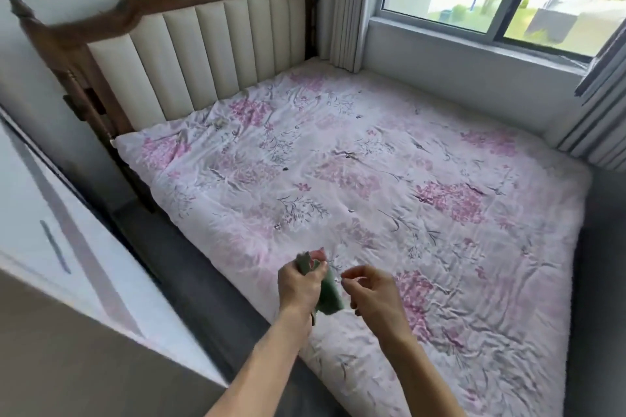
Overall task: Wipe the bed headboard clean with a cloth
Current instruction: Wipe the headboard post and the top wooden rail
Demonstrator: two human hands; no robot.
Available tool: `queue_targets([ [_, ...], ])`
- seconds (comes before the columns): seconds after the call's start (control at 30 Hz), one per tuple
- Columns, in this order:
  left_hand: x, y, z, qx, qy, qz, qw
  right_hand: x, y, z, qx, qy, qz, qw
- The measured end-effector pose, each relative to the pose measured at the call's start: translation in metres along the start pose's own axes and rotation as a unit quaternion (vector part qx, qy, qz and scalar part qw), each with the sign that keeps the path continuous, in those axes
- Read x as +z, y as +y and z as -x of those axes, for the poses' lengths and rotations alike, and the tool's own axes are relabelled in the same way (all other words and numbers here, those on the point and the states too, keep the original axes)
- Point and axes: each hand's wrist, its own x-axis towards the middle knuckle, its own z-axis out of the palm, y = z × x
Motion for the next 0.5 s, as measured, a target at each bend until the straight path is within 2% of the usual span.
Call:
queue_targets([
  [0.07,0.019,0.026,-0.038,0.054,-0.001,-0.041,0.998,-0.002,-0.019,-0.049,-0.008,0.012,0.023,1.0],
  [0.17,0.053,0.067,-0.096,0.091,0.0,-0.079,0.993,-0.006,-0.044,-0.126,-0.016,0.039,0.068,0.997],
  [0.27,0.089,0.111,-0.162,0.131,0.0,-0.127,0.983,-0.004,-0.071,-0.209,-0.024,0.019,0.086,0.996],
  [0.33,0.098,0.137,-0.181,0.172,-0.02,-0.166,0.971,0.002,-0.088,-0.241,-0.014,-0.023,0.025,0.999],
  [0.4,0.103,0.162,-0.201,0.191,-0.047,-0.205,0.959,0.013,-0.104,-0.274,0.052,-0.071,-0.087,0.992],
  [0.5,0.104,0.201,-0.231,0.201,-0.107,-0.243,0.943,0.037,-0.127,-0.315,0.135,-0.113,-0.304,0.936],
])
